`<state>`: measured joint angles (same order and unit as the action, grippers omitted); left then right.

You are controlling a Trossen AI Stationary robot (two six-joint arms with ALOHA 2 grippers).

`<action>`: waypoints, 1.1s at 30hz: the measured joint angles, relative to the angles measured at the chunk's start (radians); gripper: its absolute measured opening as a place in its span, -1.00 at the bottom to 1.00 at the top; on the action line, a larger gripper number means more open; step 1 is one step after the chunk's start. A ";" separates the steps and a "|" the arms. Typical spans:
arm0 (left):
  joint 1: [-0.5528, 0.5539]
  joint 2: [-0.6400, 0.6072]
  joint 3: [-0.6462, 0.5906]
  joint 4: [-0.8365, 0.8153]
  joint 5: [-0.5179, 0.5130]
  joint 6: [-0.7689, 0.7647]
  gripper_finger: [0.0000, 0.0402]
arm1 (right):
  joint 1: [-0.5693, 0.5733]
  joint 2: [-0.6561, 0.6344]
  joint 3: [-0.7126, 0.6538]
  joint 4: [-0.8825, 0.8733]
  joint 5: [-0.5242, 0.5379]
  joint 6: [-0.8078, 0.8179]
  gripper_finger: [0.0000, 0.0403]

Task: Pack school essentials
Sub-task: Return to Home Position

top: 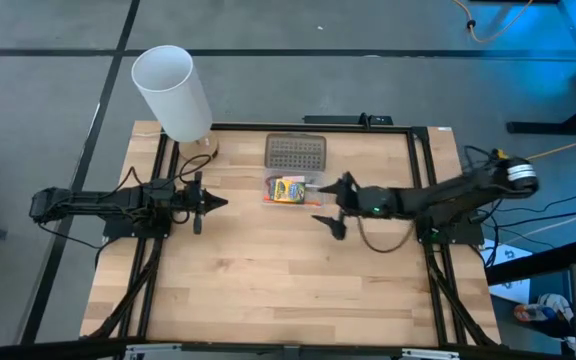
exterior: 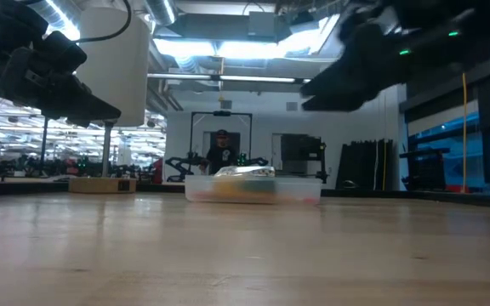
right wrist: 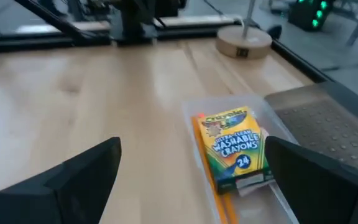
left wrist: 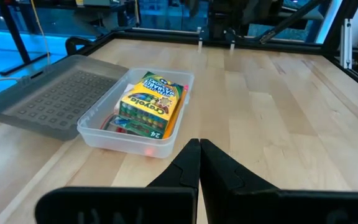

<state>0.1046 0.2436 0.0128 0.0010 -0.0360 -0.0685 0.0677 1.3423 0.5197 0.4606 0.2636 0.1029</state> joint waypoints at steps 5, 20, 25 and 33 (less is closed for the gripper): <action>0.000 0.000 0.000 0.000 0.000 0.000 -1.00 | 0.075 -0.218 -0.129 -0.010 0.059 -0.018 0.98; 0.000 0.000 0.000 0.000 0.000 0.000 -1.00 | 0.258 -0.869 -0.509 -0.052 0.067 -0.029 0.98; 0.000 0.000 0.000 0.000 0.000 0.000 -1.00 | 0.293 -1.012 -0.505 -0.203 0.068 -0.037 0.98; 0.000 0.000 0.000 0.000 0.000 0.000 -1.00 | 0.333 -1.231 -0.505 -0.357 0.066 -0.155 0.98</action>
<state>0.1046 0.2440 0.0128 0.0010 -0.0359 -0.0685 0.4011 0.1111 0.0151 0.1041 0.3294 -0.0523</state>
